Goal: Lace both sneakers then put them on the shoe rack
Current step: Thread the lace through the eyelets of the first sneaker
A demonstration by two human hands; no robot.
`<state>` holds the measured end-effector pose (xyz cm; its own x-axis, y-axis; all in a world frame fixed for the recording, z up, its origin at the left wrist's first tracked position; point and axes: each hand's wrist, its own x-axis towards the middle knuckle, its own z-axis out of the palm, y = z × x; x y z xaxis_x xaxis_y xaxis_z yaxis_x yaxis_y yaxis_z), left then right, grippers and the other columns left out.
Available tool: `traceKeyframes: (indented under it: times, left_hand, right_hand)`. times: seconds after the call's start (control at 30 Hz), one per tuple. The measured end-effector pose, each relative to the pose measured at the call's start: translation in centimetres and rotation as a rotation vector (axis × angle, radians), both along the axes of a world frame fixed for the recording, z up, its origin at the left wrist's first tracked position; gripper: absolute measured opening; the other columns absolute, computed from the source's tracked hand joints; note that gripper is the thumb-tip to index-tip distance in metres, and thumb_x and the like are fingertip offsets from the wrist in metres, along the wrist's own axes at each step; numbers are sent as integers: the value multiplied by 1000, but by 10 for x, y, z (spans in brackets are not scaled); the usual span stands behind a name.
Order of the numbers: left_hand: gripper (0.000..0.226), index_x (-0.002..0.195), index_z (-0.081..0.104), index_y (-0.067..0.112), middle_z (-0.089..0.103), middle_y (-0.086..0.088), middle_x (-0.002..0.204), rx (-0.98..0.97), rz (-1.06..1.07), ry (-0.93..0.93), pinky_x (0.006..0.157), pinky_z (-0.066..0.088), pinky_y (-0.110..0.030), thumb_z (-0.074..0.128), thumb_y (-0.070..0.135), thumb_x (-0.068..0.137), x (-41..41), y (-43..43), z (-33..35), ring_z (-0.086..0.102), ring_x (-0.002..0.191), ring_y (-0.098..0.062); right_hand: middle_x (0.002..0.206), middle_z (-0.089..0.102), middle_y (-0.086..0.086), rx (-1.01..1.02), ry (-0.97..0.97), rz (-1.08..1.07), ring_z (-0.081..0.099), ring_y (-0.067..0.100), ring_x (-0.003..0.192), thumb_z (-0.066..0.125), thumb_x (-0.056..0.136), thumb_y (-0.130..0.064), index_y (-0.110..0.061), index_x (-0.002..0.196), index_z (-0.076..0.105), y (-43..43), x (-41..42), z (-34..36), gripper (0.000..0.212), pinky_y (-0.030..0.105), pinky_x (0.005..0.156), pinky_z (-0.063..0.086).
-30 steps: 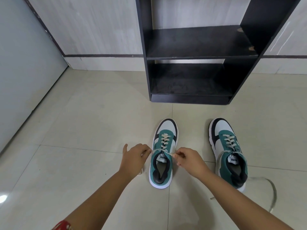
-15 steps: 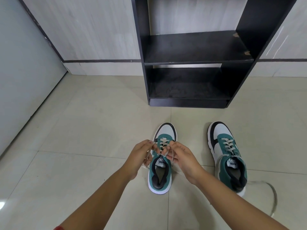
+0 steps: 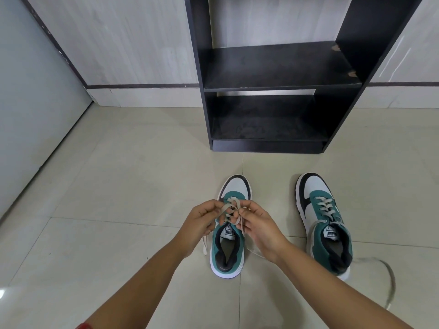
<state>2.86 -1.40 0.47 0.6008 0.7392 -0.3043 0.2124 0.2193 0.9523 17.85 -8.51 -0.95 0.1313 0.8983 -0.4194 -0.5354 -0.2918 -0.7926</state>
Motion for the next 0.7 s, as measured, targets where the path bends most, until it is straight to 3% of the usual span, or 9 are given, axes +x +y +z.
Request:
traceKeyframes:
  times: [0.1,0.17,0.27,0.47,0.7]
  left_hand:
    - [14,102,51,3,53,-7,66,-16,-61,-3,42,29,-10,39,-1,95,1,-3,2,38,41,-2]
    - [20,112,47,10,57,0,64,-64,-64,13,42,30,-11,43,2,95,3,-3,2,37,41,-3]
    - [37,124,48,28,59,11,57,-130,-63,39,41,29,-13,47,6,94,2,1,1,36,41,-4]
    - [15,107,55,10,58,4,53,-165,-62,74,38,23,-15,52,14,93,-2,2,-1,29,38,-6]
    - [13,103,62,14,55,0,56,-107,-25,66,39,25,-14,54,15,92,0,3,-2,28,40,-8]
  right_hand:
    - [74,58,10,-1,25,-10,55,17,64,42,95,1,-7,108,48,3,1,-2,17,18,62,50]
    - [71,58,11,-2,11,-7,58,16,56,45,93,5,-9,101,40,5,0,-1,17,19,58,51]
    - [72,59,16,36,-85,62,61,22,57,49,92,5,-12,90,37,7,0,-4,20,29,70,51]
    - [80,61,12,65,-328,142,56,16,67,58,87,3,-12,87,52,6,1,-7,17,24,73,49]
    - [81,64,13,82,-384,178,59,24,75,58,87,4,-11,86,57,6,-1,-3,15,28,72,50]
